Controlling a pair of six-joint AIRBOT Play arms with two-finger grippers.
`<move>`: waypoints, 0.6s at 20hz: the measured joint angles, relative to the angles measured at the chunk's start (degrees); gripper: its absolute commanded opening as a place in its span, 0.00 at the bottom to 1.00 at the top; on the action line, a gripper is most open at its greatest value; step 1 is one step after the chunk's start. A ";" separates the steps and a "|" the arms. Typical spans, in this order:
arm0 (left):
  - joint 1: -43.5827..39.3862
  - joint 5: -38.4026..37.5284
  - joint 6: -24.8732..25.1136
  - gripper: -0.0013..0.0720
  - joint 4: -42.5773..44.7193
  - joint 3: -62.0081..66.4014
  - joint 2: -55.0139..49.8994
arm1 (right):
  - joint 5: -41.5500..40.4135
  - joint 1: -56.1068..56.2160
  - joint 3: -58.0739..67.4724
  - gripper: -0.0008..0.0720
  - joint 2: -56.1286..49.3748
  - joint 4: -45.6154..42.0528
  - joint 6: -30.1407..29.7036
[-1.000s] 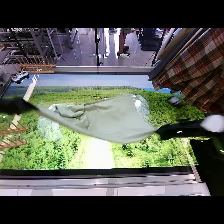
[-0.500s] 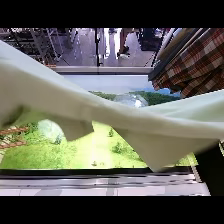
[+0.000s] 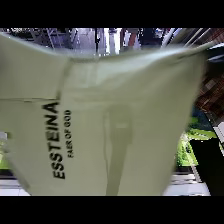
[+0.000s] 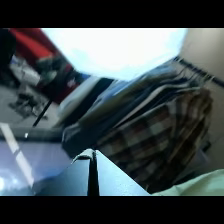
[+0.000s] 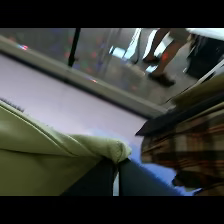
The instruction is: Fold the clothes and pants, and hang the long-sleeved shirts on hangers.
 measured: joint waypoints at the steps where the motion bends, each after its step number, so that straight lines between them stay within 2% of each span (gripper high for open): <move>1: -2.27 0.35 -0.15 0.03 3.34 -0.02 -3.85 | 0.39 0.37 0.15 0.04 -5.22 0.79 0.11; 4: -7.17 1.62 -0.57 0.03 10.47 -0.02 -16.72 | 0.07 1.73 0.24 0.04 -20.55 1.95 0.46; 8: -10.05 7.45 -0.85 0.02 14.38 -0.04 -32.28 | -7.04 2.60 0.31 0.04 -38.38 2.45 2.86; 12: -10.97 12.98 -0.85 0.02 15.23 0.00 -40.06 | -12.13 2.82 0.35 0.04 -47.15 2.84 4.39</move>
